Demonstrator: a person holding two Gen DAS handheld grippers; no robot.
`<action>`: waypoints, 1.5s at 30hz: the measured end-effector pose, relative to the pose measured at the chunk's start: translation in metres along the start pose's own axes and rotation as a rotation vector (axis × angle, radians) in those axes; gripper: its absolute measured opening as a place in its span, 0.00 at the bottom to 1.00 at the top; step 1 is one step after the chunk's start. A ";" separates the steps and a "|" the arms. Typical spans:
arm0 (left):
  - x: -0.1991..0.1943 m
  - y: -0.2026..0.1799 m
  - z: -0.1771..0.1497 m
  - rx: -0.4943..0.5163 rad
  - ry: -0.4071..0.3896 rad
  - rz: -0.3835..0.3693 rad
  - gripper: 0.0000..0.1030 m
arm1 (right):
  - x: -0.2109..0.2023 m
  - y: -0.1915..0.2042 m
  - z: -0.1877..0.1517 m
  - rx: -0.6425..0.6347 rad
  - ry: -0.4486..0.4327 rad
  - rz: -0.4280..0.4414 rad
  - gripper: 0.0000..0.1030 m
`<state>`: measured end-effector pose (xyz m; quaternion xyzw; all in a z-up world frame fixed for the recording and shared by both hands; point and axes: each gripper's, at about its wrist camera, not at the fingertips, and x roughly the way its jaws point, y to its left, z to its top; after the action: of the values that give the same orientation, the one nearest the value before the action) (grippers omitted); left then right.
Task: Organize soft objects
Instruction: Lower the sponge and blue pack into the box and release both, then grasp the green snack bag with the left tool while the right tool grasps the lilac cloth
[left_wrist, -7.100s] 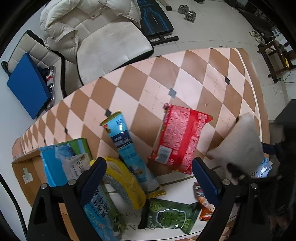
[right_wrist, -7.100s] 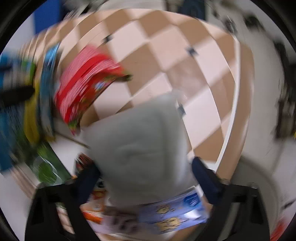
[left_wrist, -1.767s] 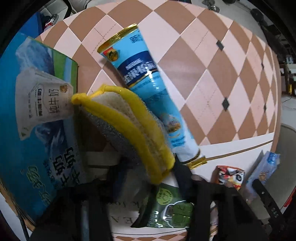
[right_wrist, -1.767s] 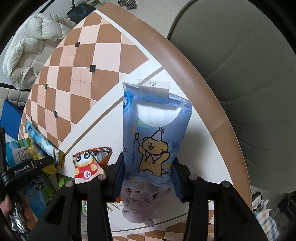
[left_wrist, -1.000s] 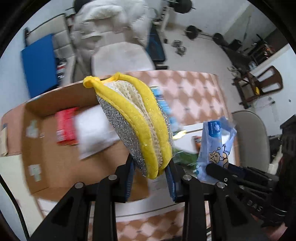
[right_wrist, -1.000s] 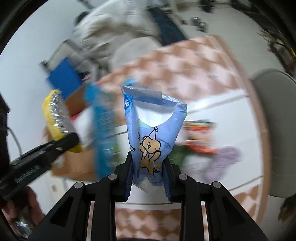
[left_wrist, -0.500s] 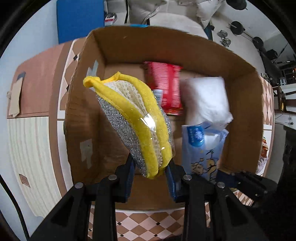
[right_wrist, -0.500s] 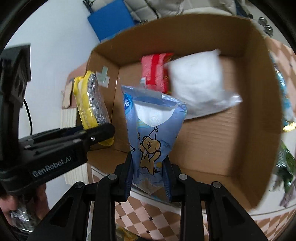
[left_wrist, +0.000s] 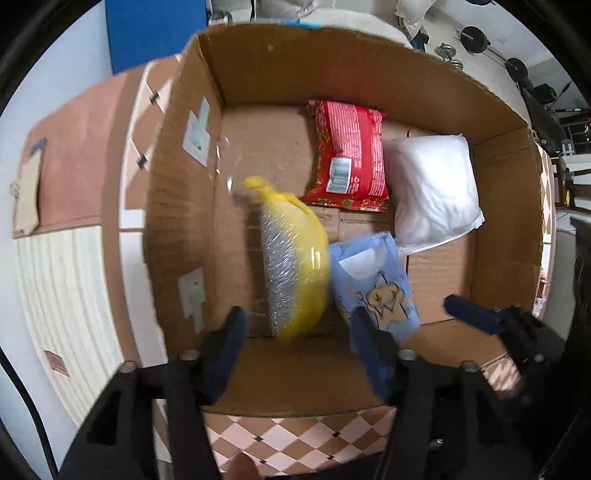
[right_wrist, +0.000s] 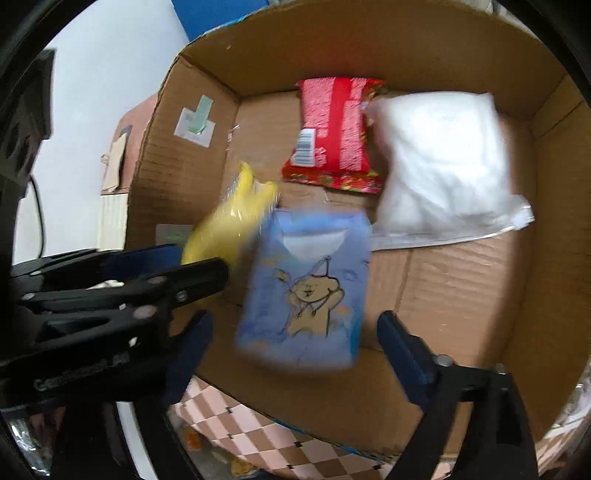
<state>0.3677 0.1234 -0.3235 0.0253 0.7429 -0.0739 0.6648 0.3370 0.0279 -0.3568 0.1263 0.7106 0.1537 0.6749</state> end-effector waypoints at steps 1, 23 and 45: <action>-0.002 -0.003 -0.002 0.000 -0.011 0.006 0.67 | -0.003 -0.002 0.000 0.003 -0.004 -0.009 0.91; -0.099 -0.047 -0.070 -0.016 -0.351 0.089 0.97 | -0.108 -0.029 -0.064 -0.009 -0.221 -0.187 1.00; 0.088 -0.318 -0.005 -0.077 0.164 -0.174 0.96 | -0.116 -0.414 -0.192 0.748 -0.208 -0.073 0.94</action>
<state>0.3095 -0.1951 -0.3857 -0.0587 0.7966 -0.1006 0.5932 0.1632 -0.4075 -0.4033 0.3532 0.6494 -0.1538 0.6556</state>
